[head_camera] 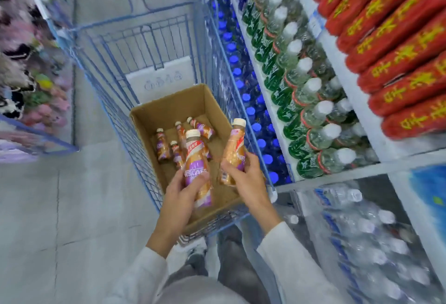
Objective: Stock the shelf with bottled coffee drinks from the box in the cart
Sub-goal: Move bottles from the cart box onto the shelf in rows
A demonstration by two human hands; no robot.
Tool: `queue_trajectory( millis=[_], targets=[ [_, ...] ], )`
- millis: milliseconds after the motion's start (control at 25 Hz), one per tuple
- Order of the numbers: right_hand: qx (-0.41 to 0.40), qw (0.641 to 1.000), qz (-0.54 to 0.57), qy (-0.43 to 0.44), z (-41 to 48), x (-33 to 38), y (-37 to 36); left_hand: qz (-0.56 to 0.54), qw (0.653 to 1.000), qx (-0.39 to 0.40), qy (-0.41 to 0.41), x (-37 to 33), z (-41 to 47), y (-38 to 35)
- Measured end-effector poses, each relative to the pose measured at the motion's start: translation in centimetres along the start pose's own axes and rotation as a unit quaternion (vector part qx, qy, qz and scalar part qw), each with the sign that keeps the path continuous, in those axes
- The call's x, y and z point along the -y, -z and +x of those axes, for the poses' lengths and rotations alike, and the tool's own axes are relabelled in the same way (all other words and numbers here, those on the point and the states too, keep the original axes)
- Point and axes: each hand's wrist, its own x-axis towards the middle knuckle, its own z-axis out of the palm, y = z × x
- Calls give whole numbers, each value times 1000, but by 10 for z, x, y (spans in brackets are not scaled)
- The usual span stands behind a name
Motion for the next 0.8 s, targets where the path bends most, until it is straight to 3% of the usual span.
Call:
queue_trajectory(
  millis=[160,400,640,800],
  targets=[
    [-86,992,56,75,-74,35,49,49,993,82,-76,-34,-34,-35],
    [-238,946,132,174,-193,44,144,90,954,243,-150,-56,-107,-131],
    [-388,881,153,224,-323,7,246,128,869,441,-182,-36,-229,-243],
    [-464,837,152,246,-420,-22,313,135,815,532,-188,5,-334,-307]
  ],
)
